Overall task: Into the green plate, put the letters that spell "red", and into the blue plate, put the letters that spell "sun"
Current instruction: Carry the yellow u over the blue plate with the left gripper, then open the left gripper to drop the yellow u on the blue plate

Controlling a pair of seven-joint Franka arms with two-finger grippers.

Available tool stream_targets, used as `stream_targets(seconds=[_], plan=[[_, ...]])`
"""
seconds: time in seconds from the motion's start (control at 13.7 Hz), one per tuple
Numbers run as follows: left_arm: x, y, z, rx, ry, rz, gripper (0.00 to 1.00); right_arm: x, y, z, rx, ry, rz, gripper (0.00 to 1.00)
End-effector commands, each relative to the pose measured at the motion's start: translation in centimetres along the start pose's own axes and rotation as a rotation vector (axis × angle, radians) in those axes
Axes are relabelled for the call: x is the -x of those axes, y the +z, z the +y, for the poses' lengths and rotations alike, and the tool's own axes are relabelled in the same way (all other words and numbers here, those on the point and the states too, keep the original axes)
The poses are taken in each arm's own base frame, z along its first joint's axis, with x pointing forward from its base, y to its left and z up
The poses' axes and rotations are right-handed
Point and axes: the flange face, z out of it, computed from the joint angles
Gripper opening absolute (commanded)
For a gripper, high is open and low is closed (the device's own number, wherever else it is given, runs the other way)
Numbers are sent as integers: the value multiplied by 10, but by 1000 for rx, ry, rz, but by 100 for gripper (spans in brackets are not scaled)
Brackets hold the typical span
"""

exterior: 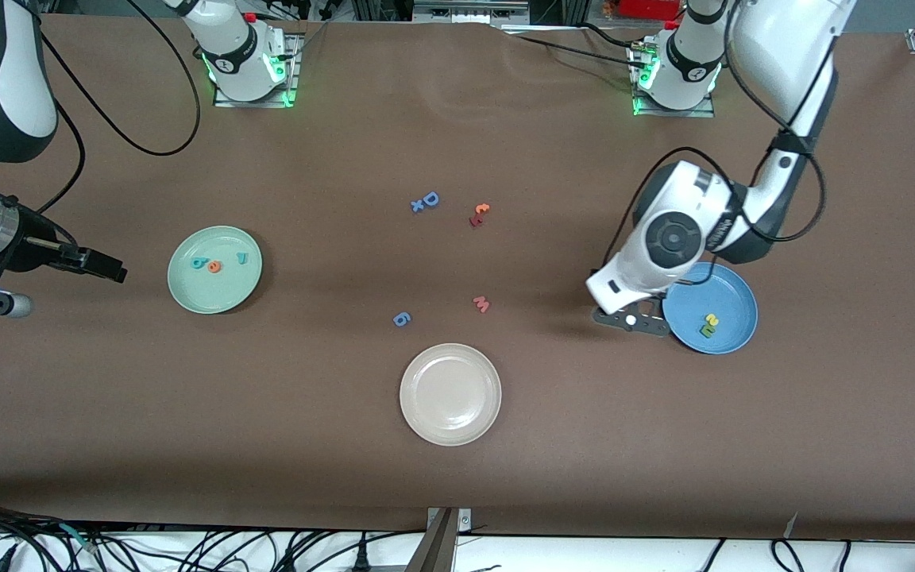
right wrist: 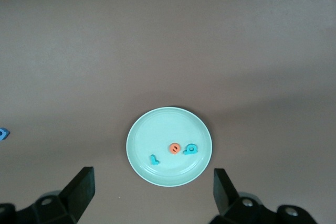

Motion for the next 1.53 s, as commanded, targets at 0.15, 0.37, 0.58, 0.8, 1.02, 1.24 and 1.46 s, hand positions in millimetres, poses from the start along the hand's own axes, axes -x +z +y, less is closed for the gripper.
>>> stream_targets(seconds=[0.15, 0.37, 0.58, 0.8, 1.02, 1.24, 1.46], plan=[[7, -13, -85, -16, 107, -32, 10, 1, -2, 0, -8, -15, 2, 100], [12, -4, -132, 3, 120, -48, 11, 3, -6, 0, -5, -16, 4, 100], [15, 16, -172, 31, 135, -73, 12, 4, -5, -2, -4, -20, 2, 100], [14, 31, -179, 41, 142, -81, 12, 5, -6, -3, -3, -20, -1, 100], [10, 48, -182, 50, 139, -75, 12, 6, -4, -4, -3, -23, -5, 100], [9, 53, -186, 54, 134, -71, 31, 6, -4, -6, -2, -27, -4, 100], [9, 56, -187, 59, 116, -74, 100, 6, -2, -5, -1, -27, -10, 100]])
